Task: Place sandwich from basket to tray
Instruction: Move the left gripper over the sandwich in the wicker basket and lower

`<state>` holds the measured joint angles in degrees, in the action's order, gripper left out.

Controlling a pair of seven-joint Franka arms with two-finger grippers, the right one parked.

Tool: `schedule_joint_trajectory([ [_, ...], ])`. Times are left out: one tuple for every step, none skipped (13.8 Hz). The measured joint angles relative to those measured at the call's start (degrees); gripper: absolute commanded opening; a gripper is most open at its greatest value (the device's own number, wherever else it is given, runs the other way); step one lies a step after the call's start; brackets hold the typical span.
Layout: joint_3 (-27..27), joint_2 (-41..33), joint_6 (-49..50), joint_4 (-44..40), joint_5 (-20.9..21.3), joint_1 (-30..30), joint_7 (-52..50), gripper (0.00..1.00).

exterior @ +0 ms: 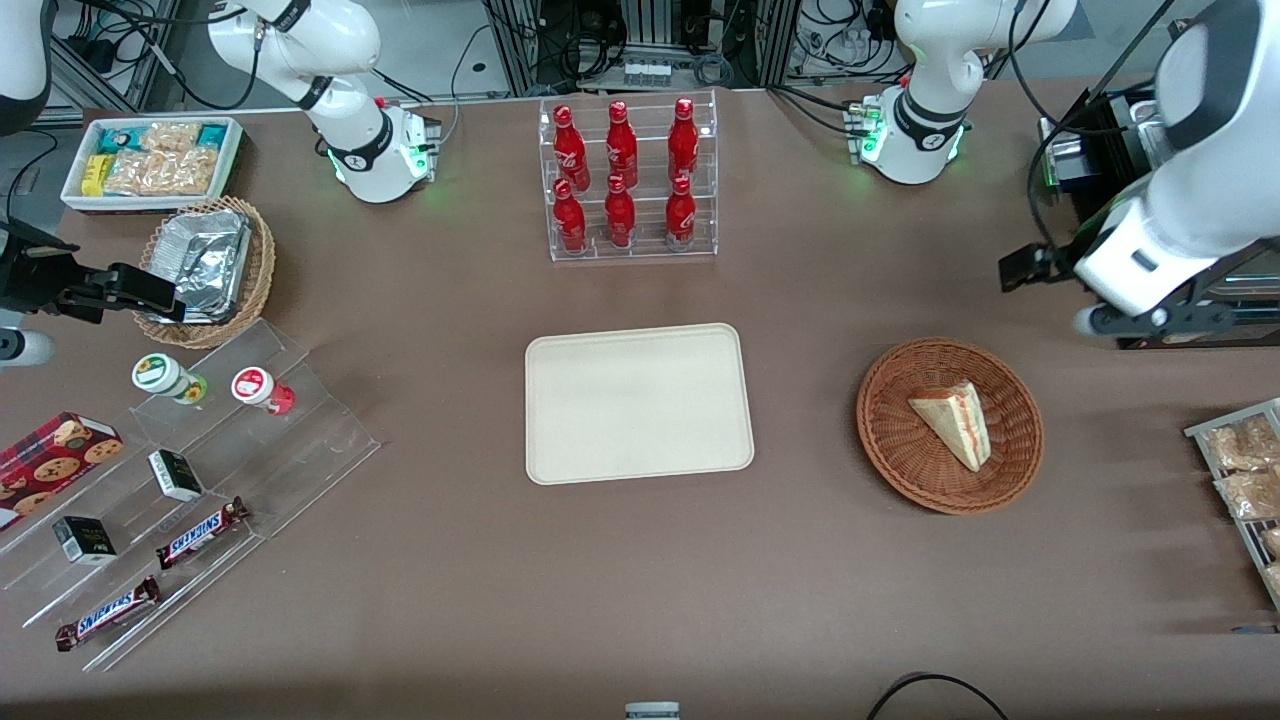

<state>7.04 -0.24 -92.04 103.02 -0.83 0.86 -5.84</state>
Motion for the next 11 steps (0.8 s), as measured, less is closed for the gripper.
schedule_joint_trajectory([
  [0.0, 0.2, -4.0, 3.1, 0.0, 0.0, 0.0, 1.0],
  [0.1, 0.4, -7.6, 5.9, 0.0, 0.0, 0.0, 1.0],
  [0.1, 0.7, -11.1, 8.4, 0.0, 0.0, 0.0, 1.0],
  [0.1, 1.0, -14.5, 10.8, 0.0, 0.0, 0.0, 1.0],
  [0.1, 1.4, -18.0, 13.0, 0.0, 0.0, 0.0, 1.0],
  [0.0, 1.8, -21.3, 15.0, 0.0, 0.0, 0.0, 1.0],
  [0.0, 2.3, -24.2, 16.8, 0.0, 0.1, 0.0, 1.0],
  [-0.1, 2.9, -26.7, 18.2, 0.0, 0.1, 0.0, 1.0],
  [-0.1, 3.5, -28.7, 19.3, 0.0, 0.1, 0.0, 1.0],
  [-0.2, 3.9, -30.6, 20.2, 0.0, 0.1, -0.3, 1.0],
  [-0.3, 4.4, -32.1, 20.9, 0.0, 0.3, -1.5, 1.0],
])
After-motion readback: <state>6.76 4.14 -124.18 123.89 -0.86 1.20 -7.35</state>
